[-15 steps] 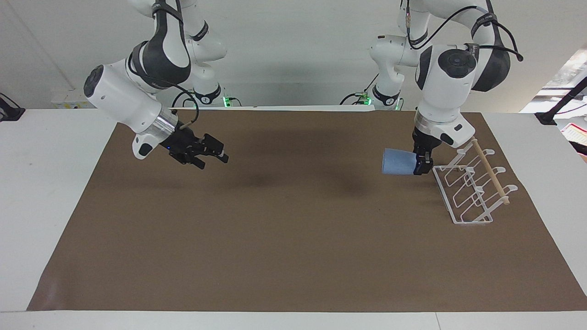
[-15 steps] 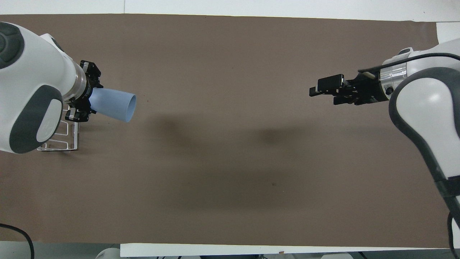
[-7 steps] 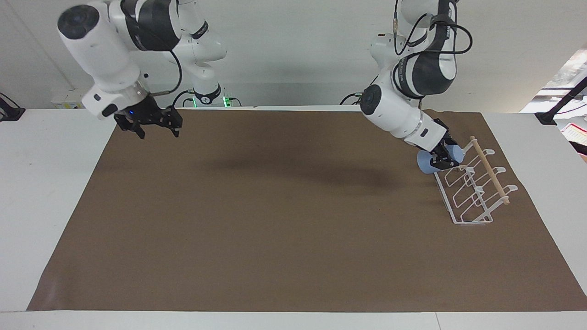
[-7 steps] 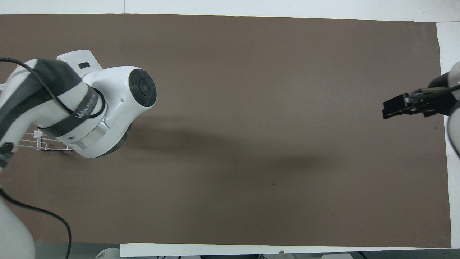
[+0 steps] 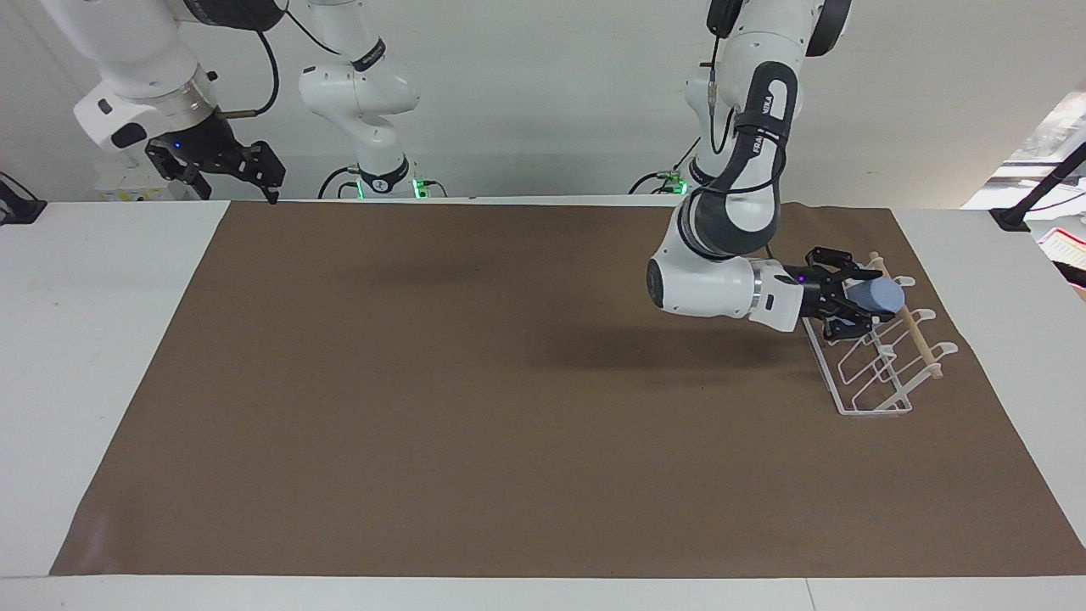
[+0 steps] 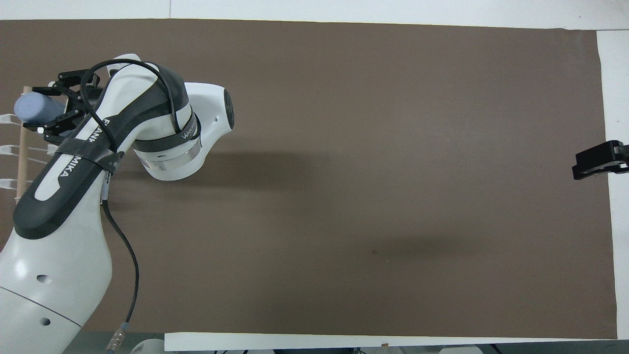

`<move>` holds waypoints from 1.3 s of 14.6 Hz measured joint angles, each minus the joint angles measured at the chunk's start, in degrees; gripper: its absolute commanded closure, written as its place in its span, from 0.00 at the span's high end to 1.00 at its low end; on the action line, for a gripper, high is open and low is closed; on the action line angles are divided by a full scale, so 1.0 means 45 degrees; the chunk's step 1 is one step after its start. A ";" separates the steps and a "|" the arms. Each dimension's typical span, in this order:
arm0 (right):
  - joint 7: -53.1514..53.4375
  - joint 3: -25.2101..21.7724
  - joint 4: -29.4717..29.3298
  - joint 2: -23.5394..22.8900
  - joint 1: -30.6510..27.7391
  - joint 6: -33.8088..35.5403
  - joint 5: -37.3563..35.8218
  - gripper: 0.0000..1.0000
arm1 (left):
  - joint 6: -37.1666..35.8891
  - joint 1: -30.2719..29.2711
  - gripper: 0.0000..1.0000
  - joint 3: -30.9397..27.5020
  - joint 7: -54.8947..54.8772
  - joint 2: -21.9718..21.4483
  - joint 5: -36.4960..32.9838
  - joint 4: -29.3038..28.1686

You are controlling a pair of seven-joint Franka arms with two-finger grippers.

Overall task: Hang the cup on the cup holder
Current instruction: 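Carry the cup with the left gripper onto the rack dowel, then release the cup on the rack and lift the left gripper away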

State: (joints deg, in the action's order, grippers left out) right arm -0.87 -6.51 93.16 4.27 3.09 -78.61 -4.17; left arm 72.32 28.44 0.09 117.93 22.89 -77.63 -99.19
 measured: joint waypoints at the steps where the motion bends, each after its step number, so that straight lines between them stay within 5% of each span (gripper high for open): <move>1: 0.0000 0.0018 0.0061 0.0002 0.0004 0.0000 0.0000 1.00 | -0.0012 -0.0138 0.00 -0.0013 0.0217 0.0120 -0.0226 0.0006; 6: 0.0000 0.0047 0.0082 0.0053 0.0005 0.0000 0.0000 1.00 | 0.0016 -0.0694 0.00 -0.0026 0.0965 0.0368 -0.0705 0.0037; 12: 0.0000 0.0050 0.0090 0.0059 0.0006 0.0000 0.0000 1.00 | 0.0035 -0.1098 0.00 -0.0013 0.1790 0.1776 -0.1001 0.0789; 19: 0.0000 0.0050 0.0093 0.0060 0.0006 0.0000 0.0000 1.00 | 0.1255 -0.1085 0.06 0.0077 0.2527 0.1951 -0.0244 0.0863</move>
State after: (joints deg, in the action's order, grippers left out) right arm -0.87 -6.29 93.58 4.54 3.11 -78.61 -4.17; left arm 77.97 23.56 0.44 129.30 31.67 -78.73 -95.31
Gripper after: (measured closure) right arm 0.000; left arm 0.326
